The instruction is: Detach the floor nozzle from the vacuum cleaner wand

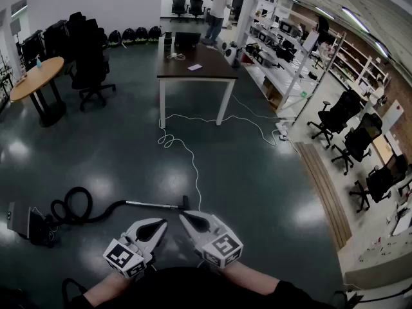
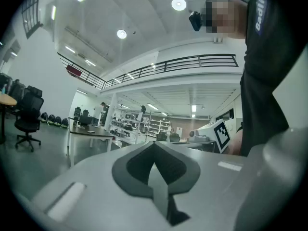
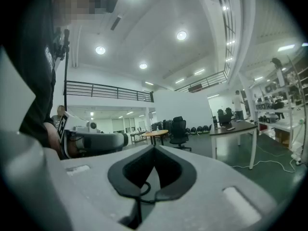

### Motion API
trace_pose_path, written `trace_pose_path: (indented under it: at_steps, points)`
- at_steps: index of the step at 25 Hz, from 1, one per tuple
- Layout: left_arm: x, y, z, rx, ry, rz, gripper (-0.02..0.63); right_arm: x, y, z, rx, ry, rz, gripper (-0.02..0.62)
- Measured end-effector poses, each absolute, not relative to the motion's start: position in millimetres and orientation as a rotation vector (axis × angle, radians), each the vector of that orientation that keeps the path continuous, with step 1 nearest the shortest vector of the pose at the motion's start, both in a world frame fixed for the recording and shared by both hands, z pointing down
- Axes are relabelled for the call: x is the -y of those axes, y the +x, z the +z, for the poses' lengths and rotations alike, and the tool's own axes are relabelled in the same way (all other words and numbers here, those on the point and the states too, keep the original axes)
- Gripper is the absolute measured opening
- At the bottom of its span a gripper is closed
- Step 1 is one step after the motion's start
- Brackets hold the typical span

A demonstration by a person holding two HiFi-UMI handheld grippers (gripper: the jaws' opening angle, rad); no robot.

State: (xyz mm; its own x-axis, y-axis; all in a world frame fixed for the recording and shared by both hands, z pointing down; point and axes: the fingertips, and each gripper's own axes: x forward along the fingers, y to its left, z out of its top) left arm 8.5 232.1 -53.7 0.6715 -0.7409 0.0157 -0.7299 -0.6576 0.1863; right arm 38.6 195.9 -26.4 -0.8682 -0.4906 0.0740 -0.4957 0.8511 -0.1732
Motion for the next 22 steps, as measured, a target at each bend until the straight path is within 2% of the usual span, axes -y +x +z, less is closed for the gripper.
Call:
trace_pose_path:
  at_steps: [12, 22]
  points:
    - [-228, 19, -44, 1.225, 2.688, -0.096, 0.002, -193, 53, -20, 3.032, 0.794, 0.328, 0.000]
    - [-213, 43, -35, 1.359, 2.639, -0.040, 0.002, -176, 101, -2, 3.039, 0.792, 0.373, 0.002]
